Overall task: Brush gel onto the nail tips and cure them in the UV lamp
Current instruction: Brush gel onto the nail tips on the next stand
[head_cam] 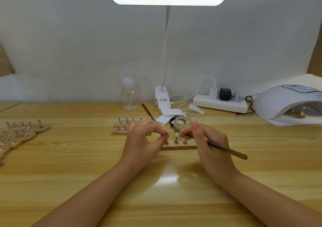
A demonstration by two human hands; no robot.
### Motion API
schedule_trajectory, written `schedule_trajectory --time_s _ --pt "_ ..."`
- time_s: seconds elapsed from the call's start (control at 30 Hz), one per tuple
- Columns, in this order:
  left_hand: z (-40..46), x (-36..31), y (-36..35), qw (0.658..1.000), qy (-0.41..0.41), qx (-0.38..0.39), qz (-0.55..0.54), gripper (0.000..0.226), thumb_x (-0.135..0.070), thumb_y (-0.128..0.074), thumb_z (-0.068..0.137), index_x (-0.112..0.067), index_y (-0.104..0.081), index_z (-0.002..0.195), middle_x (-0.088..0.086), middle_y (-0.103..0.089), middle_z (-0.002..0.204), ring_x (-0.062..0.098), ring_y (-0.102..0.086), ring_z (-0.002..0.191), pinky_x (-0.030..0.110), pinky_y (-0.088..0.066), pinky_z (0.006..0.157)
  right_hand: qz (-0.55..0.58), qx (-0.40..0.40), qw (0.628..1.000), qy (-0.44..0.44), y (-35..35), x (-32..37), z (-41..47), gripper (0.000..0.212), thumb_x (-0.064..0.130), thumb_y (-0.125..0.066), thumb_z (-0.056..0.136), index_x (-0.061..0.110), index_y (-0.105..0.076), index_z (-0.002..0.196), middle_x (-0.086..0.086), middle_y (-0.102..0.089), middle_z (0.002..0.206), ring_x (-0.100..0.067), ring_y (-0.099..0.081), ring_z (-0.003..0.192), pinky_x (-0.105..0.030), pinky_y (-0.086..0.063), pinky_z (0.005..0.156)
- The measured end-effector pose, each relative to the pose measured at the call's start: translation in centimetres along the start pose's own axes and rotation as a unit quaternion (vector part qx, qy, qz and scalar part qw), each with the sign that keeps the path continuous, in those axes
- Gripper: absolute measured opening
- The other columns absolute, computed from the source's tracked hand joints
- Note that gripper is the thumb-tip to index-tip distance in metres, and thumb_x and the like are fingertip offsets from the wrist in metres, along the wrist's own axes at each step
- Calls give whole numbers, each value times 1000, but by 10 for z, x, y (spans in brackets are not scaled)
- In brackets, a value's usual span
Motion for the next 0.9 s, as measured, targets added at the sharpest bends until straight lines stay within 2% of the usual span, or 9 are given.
schedule_trajectory --time_s 0.1,0.2,0.37,0.47,0.57,0.63,0.73,0.83,0.9 --pt "0 0 -1 1000 -2 2 -1 12 -11 -78 69 -19 -69 69 -12 -63 72 9 -59 82 55 -41 86 44 -4 999 -31 0 0 -1 38 36 -44 89 21 -67 63 5 -66 55 -5 -64 56 -13 -50 57" --pt "0 0 -1 1000 -3 1 -3 12 -10 -78 69 -18 -69 70 -12 -62 72 12 -59 80 56 -41 85 13 -11 1000 -4 1 0 0 33 30 -44 94 24 -67 71 8 -68 64 -2 -65 65 -14 -50 63" --pt "0 -2 0 1000 -2 -1 -3 12 -10 -77 69 -19 -69 69 -12 -63 72 11 -60 80 56 -41 86 60 -15 997 -47 0 1 -1 40 43 -41 82 22 -66 59 3 -65 53 -5 -63 52 -14 -50 57" --pt "-1 -3 0 1000 -3 1 -1 14 -10 -77 69 -20 -68 69 -11 -63 73 13 -60 81 56 -41 87 35 -10 999 -18 1 2 0 35 38 -41 86 23 -68 69 7 -68 62 -2 -65 63 -12 -49 64" --pt "-1 -5 0 1000 -1 1 -1 18 -10 -77 69 -24 -66 67 -10 -63 72 12 -60 81 55 -41 87 71 -8 996 -54 -1 2 -1 40 46 -44 81 20 -68 63 6 -67 56 -3 -65 56 -7 -47 59" --pt "0 -4 0 1000 -2 3 1 15 -10 -77 69 -22 -67 68 -10 -63 72 11 -59 80 55 -41 87 66 -17 996 -49 -1 0 -1 42 46 -45 88 22 -67 61 7 -67 55 -3 -65 55 -9 -47 59" --pt "0 -3 -1 1000 -2 4 1 14 -9 -77 69 -19 -69 70 -10 -63 73 12 -59 79 54 -41 86 27 -7 999 -22 -1 -1 1 36 40 -44 91 24 -68 70 8 -69 64 -2 -66 67 -13 -49 67" --pt "0 -2 0 1000 -2 3 0 15 -8 -77 69 -20 -68 70 -11 -63 73 10 -59 79 54 -41 85 70 -7 995 -68 -2 0 -1 44 52 -44 78 21 -68 60 0 -67 56 -7 -65 55 -13 -50 60" --pt "-1 -2 0 1000 -2 3 0 14 -10 -77 70 -20 -68 70 -11 -63 73 9 -59 79 55 -41 86 74 -16 996 -52 -1 0 -1 43 49 -45 86 22 -67 62 3 -67 57 -5 -65 57 -12 -49 59"
Point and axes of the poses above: each hand's wrist, its own z-axis towards the middle knuckle, its own y-axis out of the back of the hand, x = y × z, the point moved 1 cm from there along z, towards the middle knuckle
